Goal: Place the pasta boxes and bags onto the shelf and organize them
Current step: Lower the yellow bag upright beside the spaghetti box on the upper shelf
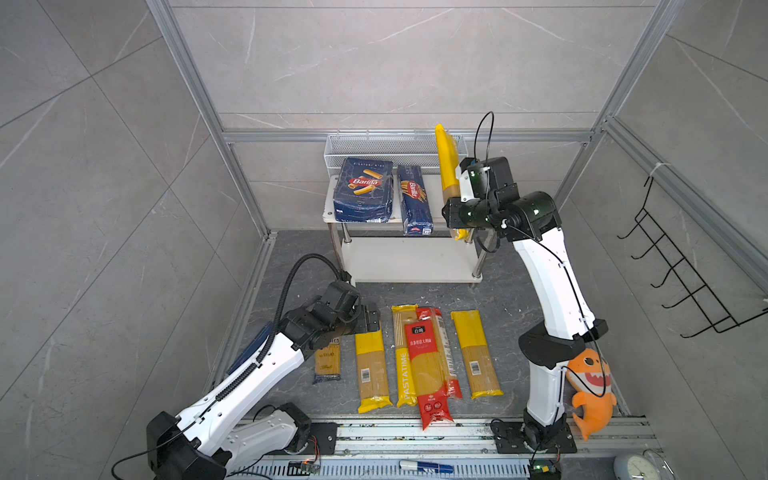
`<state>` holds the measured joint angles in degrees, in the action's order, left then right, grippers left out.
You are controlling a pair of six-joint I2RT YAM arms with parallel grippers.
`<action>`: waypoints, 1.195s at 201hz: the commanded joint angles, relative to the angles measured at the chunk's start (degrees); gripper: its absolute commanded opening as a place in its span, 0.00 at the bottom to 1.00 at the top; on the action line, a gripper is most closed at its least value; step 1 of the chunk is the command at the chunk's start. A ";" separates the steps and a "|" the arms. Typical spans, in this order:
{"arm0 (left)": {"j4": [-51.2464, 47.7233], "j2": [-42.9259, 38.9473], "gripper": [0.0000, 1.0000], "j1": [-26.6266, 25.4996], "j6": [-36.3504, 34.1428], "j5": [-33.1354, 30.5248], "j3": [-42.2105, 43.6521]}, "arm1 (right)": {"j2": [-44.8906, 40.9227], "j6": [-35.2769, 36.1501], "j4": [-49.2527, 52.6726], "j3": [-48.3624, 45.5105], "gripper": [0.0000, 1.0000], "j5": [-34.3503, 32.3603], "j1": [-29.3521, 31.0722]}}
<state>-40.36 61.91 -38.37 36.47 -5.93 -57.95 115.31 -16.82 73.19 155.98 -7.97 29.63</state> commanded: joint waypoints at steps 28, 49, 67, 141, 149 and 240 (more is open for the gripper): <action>-1.17 2.13 1.00 -0.13 -2.34 -0.92 -3.40 | -0.08 1.09 -5.67 -0.43 0.16 1.66 -3.01; -1.38 3.19 1.00 -0.16 -2.81 -1.08 -4.31 | 0.08 1.26 -6.27 -0.43 0.20 1.81 -3.47; -1.34 3.74 1.00 -0.18 -3.02 -1.18 -4.66 | 0.78 1.20 -6.57 -0.05 0.27 2.20 -3.95; -1.80 3.25 1.00 0.03 -3.43 -2.28 -4.11 | 4.73 0.45 -6.20 2.76 0.64 5.00 -4.59; -1.99 3.07 1.00 0.03 -3.51 -2.37 -4.14 | 4.75 0.38 -6.33 2.83 0.66 5.33 -4.58; -2.00 1.70 1.00 0.18 -3.69 -2.86 -3.51 | -3.61 1.16 -6.43 -3.21 0.71 4.18 -4.53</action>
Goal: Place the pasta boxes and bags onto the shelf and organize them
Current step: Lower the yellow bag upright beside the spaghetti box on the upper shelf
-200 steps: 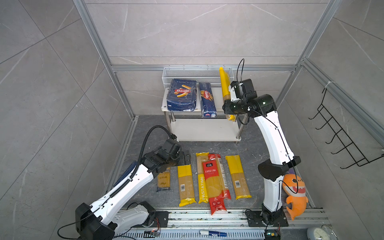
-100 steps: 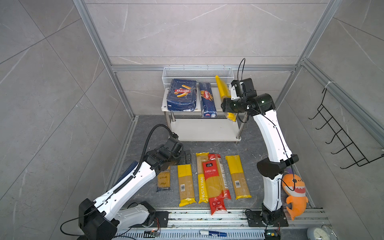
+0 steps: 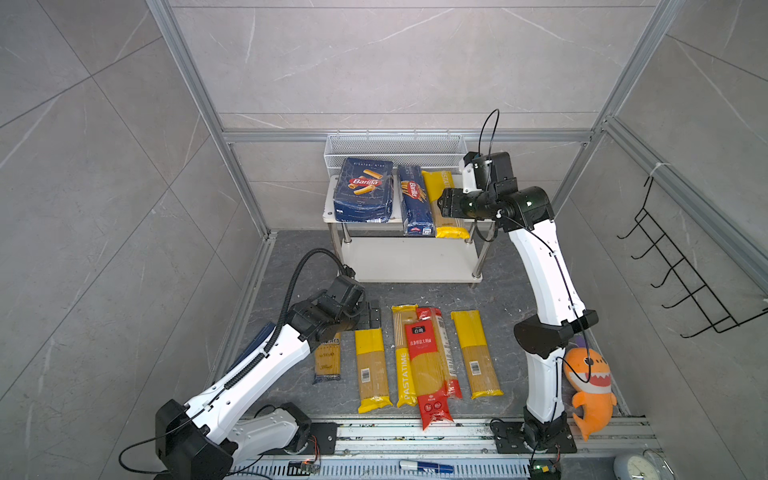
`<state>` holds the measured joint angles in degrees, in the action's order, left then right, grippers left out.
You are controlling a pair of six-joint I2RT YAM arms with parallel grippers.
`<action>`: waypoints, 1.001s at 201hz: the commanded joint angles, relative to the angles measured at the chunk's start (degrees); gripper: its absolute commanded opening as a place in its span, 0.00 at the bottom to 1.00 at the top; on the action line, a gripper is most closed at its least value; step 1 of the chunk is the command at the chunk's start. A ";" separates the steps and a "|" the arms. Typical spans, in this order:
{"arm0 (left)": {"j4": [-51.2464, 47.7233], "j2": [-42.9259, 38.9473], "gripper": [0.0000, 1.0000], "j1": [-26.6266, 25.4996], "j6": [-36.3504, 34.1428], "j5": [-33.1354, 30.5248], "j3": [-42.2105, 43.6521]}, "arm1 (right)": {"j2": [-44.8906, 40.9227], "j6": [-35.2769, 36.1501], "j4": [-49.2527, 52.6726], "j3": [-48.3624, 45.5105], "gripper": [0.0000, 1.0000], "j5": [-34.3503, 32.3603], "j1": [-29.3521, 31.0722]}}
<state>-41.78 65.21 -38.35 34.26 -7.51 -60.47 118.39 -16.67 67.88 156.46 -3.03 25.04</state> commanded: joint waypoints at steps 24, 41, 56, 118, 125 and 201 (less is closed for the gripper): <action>-0.50 -2.07 1.00 0.20 -1.40 -1.11 -0.97 | -13.94 1.10 -4.11 -13.79 0.70 -0.93 0.01; -0.58 -2.41 1.00 0.18 -1.31 -1.11 -0.98 | -19.34 0.94 -5.95 -21.68 0.67 -1.11 0.03; -0.62 -2.71 1.00 0.18 -1.26 -1.13 -0.99 | -23.99 0.47 -7.73 -29.19 0.61 -0.66 0.01; -1.02 -3.60 1.00 0.18 -0.58 -0.67 -0.85 | -33.01 -1.18 -12.22 -47.84 0.50 4.17 0.17; -1.02 -3.68 1.00 0.11 -0.51 -0.75 -0.96 | -32.89 -1.26 -12.49 -48.25 0.50 4.45 0.14; -1.46 -2.80 1.00 0.14 -0.16 -1.54 -0.64 | -27.60 -1.53 -14.83 -45.15 0.49 5.38 0.11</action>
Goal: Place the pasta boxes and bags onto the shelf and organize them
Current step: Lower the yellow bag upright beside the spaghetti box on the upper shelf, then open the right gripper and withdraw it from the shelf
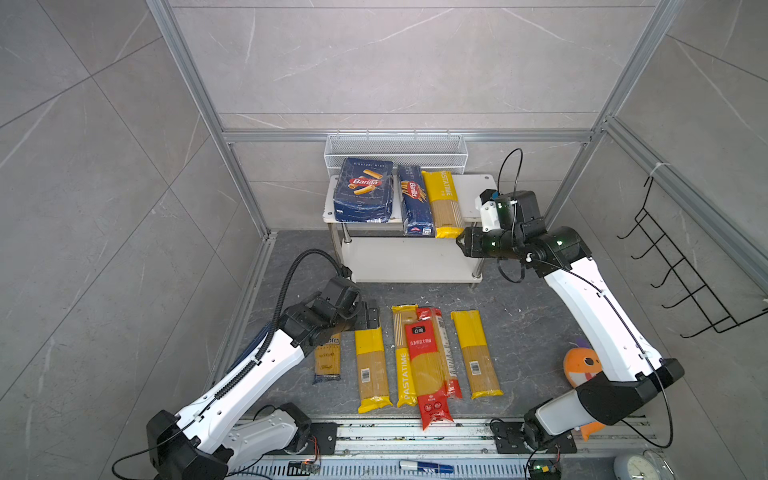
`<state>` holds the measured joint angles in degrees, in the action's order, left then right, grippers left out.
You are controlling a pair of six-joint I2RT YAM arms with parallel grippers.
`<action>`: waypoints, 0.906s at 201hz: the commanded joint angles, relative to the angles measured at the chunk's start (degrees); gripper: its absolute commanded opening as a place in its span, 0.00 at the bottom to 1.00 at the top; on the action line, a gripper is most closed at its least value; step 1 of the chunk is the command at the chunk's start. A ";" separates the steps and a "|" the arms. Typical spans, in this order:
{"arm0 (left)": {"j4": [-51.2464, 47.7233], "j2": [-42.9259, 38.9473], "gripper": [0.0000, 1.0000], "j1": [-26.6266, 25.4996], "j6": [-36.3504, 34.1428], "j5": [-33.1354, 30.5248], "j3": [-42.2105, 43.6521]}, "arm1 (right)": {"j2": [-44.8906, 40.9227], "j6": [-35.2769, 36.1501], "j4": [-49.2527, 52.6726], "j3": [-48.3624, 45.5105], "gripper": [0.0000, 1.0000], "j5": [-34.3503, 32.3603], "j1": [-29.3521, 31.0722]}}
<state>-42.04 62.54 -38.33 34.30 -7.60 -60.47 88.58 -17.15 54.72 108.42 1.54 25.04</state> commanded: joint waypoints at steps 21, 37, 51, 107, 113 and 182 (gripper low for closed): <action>-1.27 0.71 1.00 0.14 -0.48 -1.70 -0.79 | 4.67 -0.81 -1.25 5.55 0.49 0.83 0.10; -1.29 1.27 1.00 0.11 -0.82 -1.92 -1.14 | 6.81 -0.53 -0.60 7.96 0.49 0.78 0.17; -1.29 1.78 1.00 0.17 -1.16 -2.16 -1.45 | 8.53 -0.39 -0.20 10.16 0.49 0.77 0.07; -1.01 3.51 1.00 0.33 -2.04 -2.23 -2.19 | 12.77 0.71 2.16 15.91 0.51 -0.03 0.14; -0.96 3.68 1.00 0.35 -2.13 -2.17 -2.21 | 12.39 0.84 1.92 15.31 0.52 0.33 0.10; -0.85 3.88 1.00 0.36 -2.61 -2.00 -2.50 | -2.15 1.15 0.27 -0.06 0.80 -1.77 0.15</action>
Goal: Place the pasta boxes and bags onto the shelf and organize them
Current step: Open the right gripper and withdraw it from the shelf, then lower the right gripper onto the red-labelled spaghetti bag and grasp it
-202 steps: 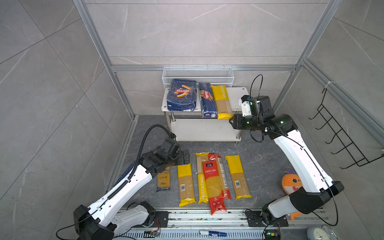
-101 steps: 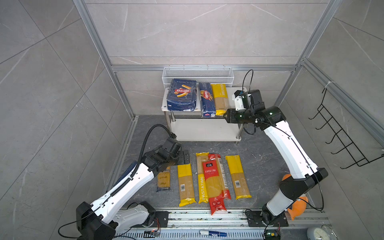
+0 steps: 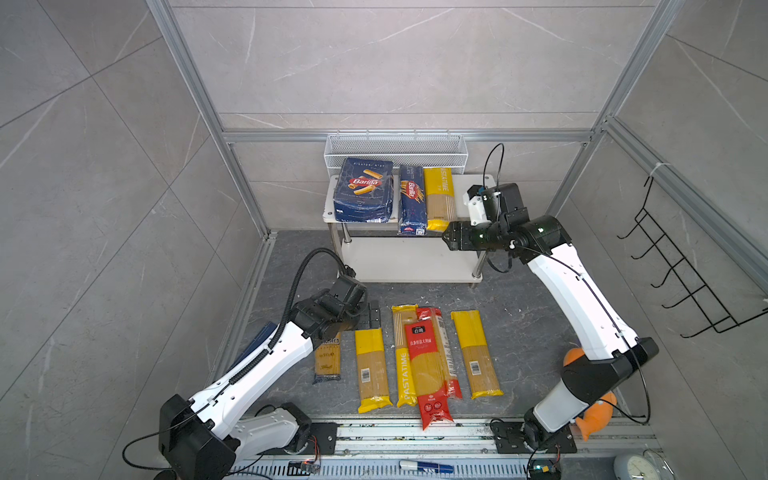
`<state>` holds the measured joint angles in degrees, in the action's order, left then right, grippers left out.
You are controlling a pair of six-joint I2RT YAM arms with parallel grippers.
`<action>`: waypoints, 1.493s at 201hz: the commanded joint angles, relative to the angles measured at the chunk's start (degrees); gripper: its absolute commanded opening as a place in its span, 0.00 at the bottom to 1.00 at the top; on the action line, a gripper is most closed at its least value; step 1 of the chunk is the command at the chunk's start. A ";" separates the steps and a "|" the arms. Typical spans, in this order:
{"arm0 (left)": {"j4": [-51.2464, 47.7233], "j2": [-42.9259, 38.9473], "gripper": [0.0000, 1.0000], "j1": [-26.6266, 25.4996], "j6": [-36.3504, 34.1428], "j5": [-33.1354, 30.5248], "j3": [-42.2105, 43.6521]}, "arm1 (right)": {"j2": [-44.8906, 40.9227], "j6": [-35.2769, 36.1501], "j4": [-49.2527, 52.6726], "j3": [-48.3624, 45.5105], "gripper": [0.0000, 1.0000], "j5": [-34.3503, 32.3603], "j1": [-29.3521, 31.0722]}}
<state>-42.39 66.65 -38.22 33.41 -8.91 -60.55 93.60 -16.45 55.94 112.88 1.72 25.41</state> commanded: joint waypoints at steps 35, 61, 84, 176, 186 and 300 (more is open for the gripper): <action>-0.17 -0.98 1.00 0.26 -0.87 0.36 -1.42 | -16.58 -1.73 -0.31 -19.43 0.81 -4.51 -0.27; 0.64 -2.23 1.00 0.26 -0.06 0.95 0.35 | -22.25 -6.09 -0.84 -33.57 0.81 -6.72 0.22; 0.56 -3.39 1.00 0.31 0.32 1.25 1.55 | -25.59 -9.65 -2.50 -44.84 0.83 -8.06 0.64; 0.04 -10.99 1.00 0.25 3.81 0.40 9.60 | -30.69 -17.31 -9.36 -64.66 0.88 -4.68 7.36; -0.35 -11.44 1.00 0.25 3.94 0.15 9.93 | -31.39 -19.22 -9.10 -65.11 0.88 -5.96 10.45; -9.27 -17.33 1.00 0.41 5.27 -1.00 8.98 | -12.20 -37.37 -17.08 -62.83 0.91 -14.99 44.57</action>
<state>-48.25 52.10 -38.20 37.28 -8.91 -50.35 76.20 -49.65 40.77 48.12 -10.31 67.44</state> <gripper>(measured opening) 0.999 0.907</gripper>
